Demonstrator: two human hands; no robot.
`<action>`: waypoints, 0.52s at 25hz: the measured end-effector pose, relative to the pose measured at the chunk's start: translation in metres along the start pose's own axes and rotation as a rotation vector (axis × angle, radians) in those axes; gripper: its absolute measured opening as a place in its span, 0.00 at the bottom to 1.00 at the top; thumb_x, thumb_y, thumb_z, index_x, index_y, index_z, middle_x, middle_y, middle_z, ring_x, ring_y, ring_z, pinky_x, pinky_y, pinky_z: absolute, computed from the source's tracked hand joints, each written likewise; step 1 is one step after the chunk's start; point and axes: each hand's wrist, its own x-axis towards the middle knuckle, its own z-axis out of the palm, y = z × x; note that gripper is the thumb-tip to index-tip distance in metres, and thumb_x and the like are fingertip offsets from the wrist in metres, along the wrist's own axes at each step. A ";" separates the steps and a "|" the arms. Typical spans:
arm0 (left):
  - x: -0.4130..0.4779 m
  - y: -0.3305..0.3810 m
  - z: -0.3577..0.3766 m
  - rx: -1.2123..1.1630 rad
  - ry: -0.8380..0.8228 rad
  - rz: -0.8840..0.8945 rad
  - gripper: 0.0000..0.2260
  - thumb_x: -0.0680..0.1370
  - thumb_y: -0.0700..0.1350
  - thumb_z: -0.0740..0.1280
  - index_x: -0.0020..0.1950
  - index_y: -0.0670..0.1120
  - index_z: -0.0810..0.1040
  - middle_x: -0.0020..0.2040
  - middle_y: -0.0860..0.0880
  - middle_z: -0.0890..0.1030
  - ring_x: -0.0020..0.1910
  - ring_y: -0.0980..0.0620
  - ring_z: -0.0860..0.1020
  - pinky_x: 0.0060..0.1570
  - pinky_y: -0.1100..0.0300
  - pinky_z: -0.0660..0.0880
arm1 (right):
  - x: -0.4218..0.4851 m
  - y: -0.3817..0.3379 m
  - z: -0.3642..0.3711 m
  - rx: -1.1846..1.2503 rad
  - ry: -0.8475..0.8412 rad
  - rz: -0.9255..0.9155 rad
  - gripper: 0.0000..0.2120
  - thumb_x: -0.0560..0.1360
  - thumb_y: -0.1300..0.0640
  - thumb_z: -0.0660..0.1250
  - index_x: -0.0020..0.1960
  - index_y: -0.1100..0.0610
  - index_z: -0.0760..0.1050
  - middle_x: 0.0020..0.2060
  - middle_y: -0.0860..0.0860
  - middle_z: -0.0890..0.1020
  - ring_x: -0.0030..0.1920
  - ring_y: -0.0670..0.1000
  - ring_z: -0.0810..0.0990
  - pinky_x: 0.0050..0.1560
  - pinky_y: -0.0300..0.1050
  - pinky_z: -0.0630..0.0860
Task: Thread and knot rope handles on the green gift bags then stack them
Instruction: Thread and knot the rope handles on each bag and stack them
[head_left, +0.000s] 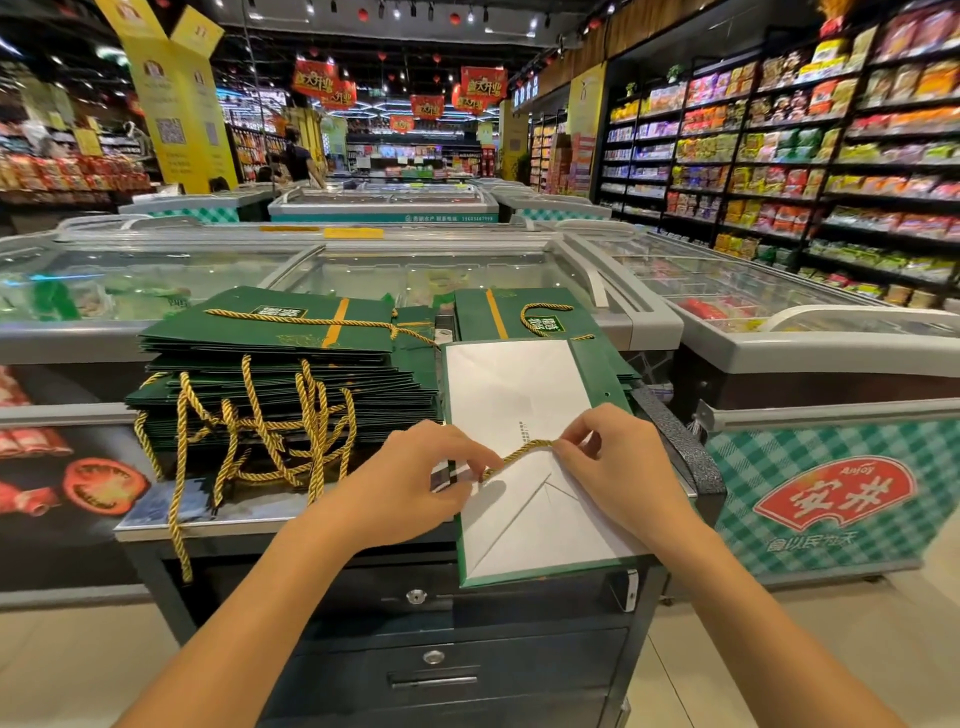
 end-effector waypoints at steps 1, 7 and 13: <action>0.002 0.000 0.001 0.029 0.003 0.008 0.11 0.80 0.47 0.68 0.60 0.60 0.82 0.52 0.65 0.80 0.57 0.60 0.74 0.61 0.53 0.71 | 0.001 0.001 0.000 -0.004 0.000 0.004 0.05 0.77 0.55 0.73 0.44 0.56 0.82 0.41 0.47 0.79 0.39 0.43 0.75 0.40 0.33 0.68; 0.023 0.009 0.012 0.001 0.158 0.017 0.05 0.79 0.46 0.70 0.52 0.55 0.83 0.52 0.62 0.80 0.55 0.62 0.76 0.59 0.60 0.73 | -0.003 -0.004 -0.004 -0.007 -0.015 0.006 0.05 0.77 0.54 0.73 0.46 0.55 0.83 0.42 0.46 0.80 0.38 0.42 0.76 0.40 0.32 0.70; 0.072 0.029 0.028 -0.171 0.152 -0.041 0.05 0.81 0.43 0.67 0.51 0.51 0.81 0.39 0.55 0.84 0.39 0.57 0.83 0.50 0.50 0.81 | 0.007 -0.002 -0.033 0.079 -0.060 0.060 0.08 0.79 0.59 0.69 0.55 0.52 0.84 0.46 0.43 0.84 0.45 0.41 0.81 0.51 0.38 0.77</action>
